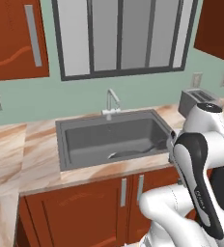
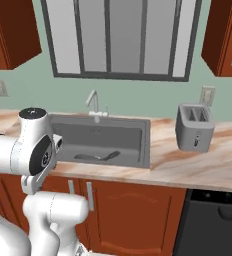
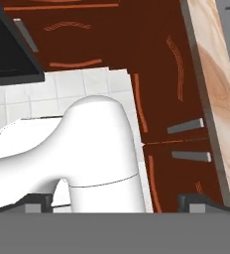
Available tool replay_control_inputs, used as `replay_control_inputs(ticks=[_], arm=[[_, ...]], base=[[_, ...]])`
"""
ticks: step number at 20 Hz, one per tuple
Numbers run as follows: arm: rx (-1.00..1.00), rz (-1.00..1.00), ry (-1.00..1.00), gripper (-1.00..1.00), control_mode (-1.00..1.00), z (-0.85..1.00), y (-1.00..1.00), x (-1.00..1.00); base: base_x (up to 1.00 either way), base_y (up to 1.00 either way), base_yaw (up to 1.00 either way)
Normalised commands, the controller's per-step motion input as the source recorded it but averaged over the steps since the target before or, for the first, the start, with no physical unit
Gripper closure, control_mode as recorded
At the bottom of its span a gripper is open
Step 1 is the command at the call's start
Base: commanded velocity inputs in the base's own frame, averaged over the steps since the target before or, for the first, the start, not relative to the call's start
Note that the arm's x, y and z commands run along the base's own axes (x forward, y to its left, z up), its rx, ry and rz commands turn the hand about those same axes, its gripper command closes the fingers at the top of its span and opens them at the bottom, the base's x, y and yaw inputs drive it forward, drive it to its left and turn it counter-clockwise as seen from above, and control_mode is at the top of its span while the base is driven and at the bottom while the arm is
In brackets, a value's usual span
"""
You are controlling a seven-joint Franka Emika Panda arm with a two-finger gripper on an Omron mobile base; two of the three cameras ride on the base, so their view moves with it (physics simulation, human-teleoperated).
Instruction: Move the pot and pan from the stove into the sink.
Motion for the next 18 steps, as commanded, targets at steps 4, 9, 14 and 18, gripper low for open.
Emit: replay_control_inputs(ticks=[4, 9, 14, 18], arm=[[0.00, 0.00, 0.00, -1.00, 1.00, 0.00, 0.00, 0.00], [0.00, 0.00, 0.00, -1.00, 1.00, 0.00, 0.00, 0.00], [0.00, 0.00, 0.00, -1.00, 1.00, 0.00, 0.00, 0.00], [0.00, 0.00, 0.00, -1.00, 1.00, 0.00, 0.00, 0.00]], base=[[-0.48, 0.04, 0.28], [-0.35, 0.03, 0.32], [-0.29, 0.11, 0.34], [-0.31, 0.10, 0.35]])
